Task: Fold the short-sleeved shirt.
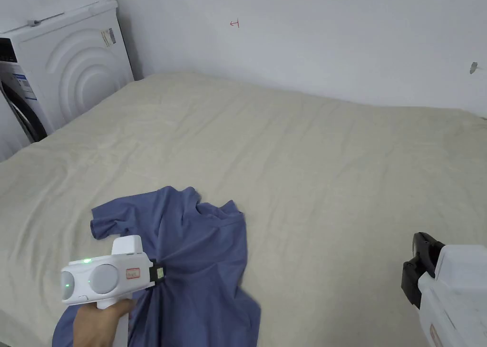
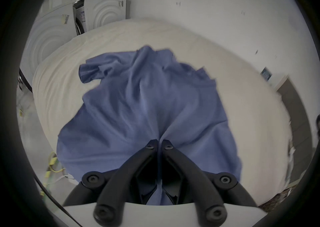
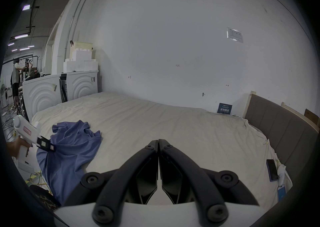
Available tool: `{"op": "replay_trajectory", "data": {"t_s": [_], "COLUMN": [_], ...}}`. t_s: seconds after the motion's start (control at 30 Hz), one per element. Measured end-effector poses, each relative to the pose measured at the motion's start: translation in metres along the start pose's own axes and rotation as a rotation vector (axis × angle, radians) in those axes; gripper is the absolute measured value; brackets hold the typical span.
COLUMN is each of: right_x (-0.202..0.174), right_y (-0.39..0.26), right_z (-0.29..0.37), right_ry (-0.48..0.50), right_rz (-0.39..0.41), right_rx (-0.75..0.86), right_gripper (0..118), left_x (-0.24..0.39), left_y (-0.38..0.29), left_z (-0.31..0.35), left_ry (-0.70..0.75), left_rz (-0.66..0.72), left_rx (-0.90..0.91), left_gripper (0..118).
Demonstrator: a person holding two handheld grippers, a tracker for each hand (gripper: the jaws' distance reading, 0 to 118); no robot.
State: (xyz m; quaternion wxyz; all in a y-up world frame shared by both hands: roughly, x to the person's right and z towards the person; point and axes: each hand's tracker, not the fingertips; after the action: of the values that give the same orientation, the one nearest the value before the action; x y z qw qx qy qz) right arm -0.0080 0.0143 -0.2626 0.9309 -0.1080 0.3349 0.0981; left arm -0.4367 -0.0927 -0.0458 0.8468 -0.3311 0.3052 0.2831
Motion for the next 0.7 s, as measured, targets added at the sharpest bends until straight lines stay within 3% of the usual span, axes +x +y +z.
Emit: {"op": "replay_trajectory", "data": {"t_s": [0.37, 0.7], "right_x": [0.047, 0.114], "right_y": [0.007, 0.005], "right_z": [0.054, 0.114], "right_ry": [-0.077, -0.223], "right_rz": [-0.037, -0.067], "right_rx": [0.063, 0.109], "right_gripper": [0, 0], "left_x": [0.128, 0.288], "left_y": [0.048, 0.06], "left_z": [0.088, 0.112], "left_ry": [-0.219, -0.438], "left_rz": [-0.173, -0.485], "left_rx": [0.181, 0.251], "left_gripper": [0, 0]}}
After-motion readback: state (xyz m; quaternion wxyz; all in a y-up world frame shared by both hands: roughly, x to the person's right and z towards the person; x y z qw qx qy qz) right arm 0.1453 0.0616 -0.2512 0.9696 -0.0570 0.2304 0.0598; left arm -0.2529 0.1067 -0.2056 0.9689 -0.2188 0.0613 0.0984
